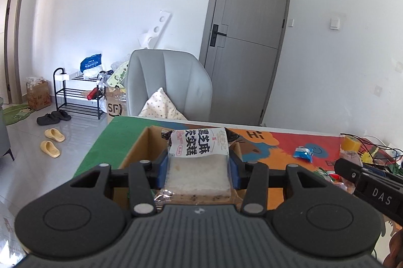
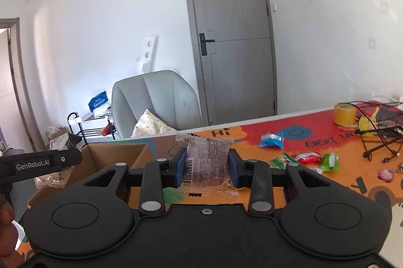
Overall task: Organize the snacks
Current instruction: 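Carry both packs over the cardboard box and open both grippers to drop them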
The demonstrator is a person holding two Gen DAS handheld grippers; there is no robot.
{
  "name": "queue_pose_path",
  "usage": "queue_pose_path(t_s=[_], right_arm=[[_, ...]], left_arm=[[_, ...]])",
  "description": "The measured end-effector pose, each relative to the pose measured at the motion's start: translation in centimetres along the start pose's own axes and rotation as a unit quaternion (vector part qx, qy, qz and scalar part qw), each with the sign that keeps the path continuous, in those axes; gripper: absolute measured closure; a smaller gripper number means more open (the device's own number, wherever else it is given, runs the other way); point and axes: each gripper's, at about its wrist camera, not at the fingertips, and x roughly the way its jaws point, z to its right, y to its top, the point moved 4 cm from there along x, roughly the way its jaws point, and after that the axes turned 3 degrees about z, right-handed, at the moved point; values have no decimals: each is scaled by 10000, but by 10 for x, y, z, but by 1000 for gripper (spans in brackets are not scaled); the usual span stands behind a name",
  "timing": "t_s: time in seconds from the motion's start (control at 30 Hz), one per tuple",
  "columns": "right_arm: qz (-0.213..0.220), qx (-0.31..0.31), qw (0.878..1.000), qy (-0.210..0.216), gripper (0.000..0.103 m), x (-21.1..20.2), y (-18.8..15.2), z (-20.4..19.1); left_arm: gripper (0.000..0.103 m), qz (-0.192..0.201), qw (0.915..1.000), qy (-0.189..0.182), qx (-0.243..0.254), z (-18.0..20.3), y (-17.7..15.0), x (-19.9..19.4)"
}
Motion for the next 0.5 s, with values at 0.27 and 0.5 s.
queue_pose_path(t_s=[0.27, 0.5], right_arm=[[74, -124, 9993, 350, 67, 11, 15, -34], [-88, -223, 9980, 580, 67, 28, 13, -56]], left_arm=[[57, -119, 9998, 125, -83, -22, 3, 10], [47, -175, 9994, 230, -207, -40, 5, 12]])
